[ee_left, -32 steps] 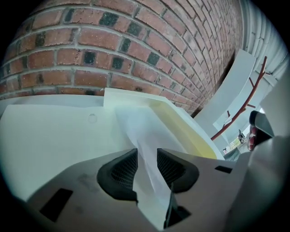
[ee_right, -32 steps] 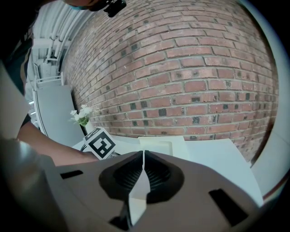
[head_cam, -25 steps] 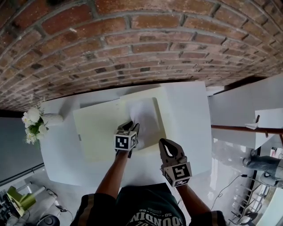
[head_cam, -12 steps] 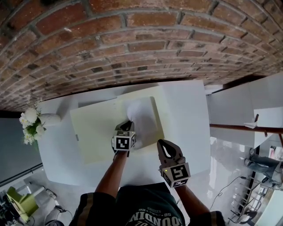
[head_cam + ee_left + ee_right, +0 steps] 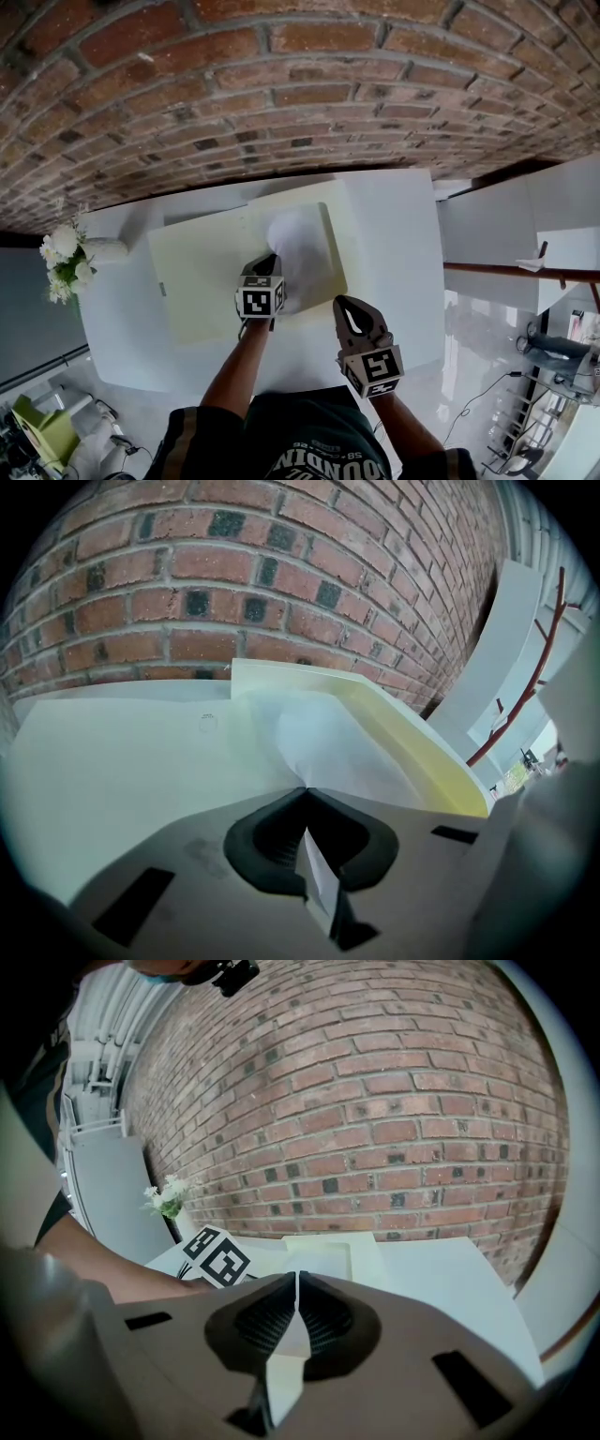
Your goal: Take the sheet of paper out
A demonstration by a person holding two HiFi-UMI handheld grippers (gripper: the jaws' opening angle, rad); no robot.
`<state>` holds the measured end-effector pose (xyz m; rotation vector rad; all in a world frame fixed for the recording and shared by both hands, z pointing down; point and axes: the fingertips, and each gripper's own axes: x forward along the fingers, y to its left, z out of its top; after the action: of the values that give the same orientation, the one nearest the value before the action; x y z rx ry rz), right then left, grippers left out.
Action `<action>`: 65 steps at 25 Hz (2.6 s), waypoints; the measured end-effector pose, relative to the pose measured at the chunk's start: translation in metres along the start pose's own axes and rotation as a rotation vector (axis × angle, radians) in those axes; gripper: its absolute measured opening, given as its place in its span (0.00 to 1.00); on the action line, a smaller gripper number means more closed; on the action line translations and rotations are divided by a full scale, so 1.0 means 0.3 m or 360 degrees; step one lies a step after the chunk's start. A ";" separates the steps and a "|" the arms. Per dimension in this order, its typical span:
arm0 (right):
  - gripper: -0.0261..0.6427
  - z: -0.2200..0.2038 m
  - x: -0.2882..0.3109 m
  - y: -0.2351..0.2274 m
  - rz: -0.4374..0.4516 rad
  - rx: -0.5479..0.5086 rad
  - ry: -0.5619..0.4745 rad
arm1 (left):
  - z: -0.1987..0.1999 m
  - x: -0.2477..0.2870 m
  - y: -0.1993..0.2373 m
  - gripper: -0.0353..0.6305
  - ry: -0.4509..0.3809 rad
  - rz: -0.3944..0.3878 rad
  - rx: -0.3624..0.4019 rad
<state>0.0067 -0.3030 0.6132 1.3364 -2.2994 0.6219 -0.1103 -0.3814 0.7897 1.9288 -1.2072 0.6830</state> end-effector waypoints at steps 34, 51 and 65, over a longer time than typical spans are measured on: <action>0.14 0.011 0.000 0.104 0.0082 -0.0065 -0.0007 | -0.035 -0.161 0.189 0.07 -0.0061 0.0144 -0.0062; 0.14 0.046 -0.006 0.212 0.0176 -0.0148 -0.0043 | -0.048 -0.322 0.290 0.07 -0.0145 0.0249 -0.0070; 0.14 0.104 -0.055 0.308 0.0288 -0.0238 -0.0124 | -0.048 -0.537 0.309 0.07 -0.0265 0.0357 -0.0042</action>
<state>-0.0709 -0.2681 0.5627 1.1114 -2.4948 0.4492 -0.2619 -0.3131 0.7056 1.8752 -1.5452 0.6263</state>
